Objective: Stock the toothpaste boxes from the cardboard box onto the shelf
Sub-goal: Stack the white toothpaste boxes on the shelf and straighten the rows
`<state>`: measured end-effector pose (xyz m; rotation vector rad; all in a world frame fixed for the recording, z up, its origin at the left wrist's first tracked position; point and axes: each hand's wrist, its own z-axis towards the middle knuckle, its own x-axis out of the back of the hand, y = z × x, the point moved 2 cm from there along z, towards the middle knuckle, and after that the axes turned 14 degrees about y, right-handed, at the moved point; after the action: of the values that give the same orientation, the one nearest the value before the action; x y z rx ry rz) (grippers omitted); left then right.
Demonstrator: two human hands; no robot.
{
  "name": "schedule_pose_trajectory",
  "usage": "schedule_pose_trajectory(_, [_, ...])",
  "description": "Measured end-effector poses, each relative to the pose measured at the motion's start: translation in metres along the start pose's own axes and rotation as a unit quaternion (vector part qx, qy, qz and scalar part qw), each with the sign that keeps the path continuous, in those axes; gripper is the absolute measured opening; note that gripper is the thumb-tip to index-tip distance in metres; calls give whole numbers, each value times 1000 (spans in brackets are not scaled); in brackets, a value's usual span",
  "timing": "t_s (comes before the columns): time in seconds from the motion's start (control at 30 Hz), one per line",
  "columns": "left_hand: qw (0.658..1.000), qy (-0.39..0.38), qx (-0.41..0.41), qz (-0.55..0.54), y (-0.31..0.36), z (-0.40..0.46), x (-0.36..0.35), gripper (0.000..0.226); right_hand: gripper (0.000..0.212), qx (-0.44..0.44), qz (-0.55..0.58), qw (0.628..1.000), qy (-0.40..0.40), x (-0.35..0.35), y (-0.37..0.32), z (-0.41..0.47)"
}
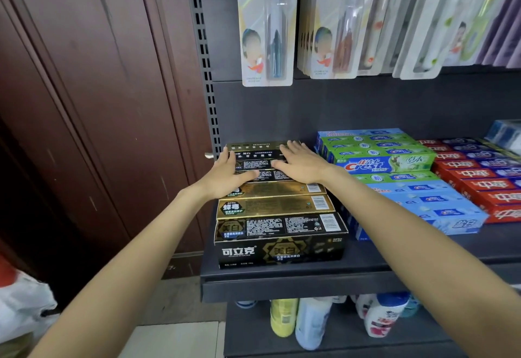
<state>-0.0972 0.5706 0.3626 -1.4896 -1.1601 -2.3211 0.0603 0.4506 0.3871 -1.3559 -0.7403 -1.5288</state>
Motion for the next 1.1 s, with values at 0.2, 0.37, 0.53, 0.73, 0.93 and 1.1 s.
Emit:
schedule_pose_trajectory(0.2, [962, 155, -160, 155, 35, -22, 30, 73, 60, 23, 105, 988, 113, 31, -5, -33])
schedule_pose_trajectory(0.37, [929, 232, -260, 120, 95, -79, 52, 40, 44, 57, 107, 943, 309, 70, -1, -118])
schedule_pose_trajectory(0.53, [890, 333, -303, 68, 157, -162, 38, 30, 28, 83, 87, 870, 478, 81, 13, -205])
schedule_pose_trajectory(0.73, [917, 318, -214, -107, 216, -251, -53, 28, 20, 118, 53, 847, 515, 49, 74, -323])
schedule_pose_trajectory(0.93, [974, 119, -4, -195, 230, -327, -182, 23, 34, 83, 103, 945, 300, -18, 166, -438])
schedule_pose_trajectory(1.1, [971, -42, 157, -177, 213, -379, -274, 31, 45, 3, 114, 992, 55, -79, 238, -520])
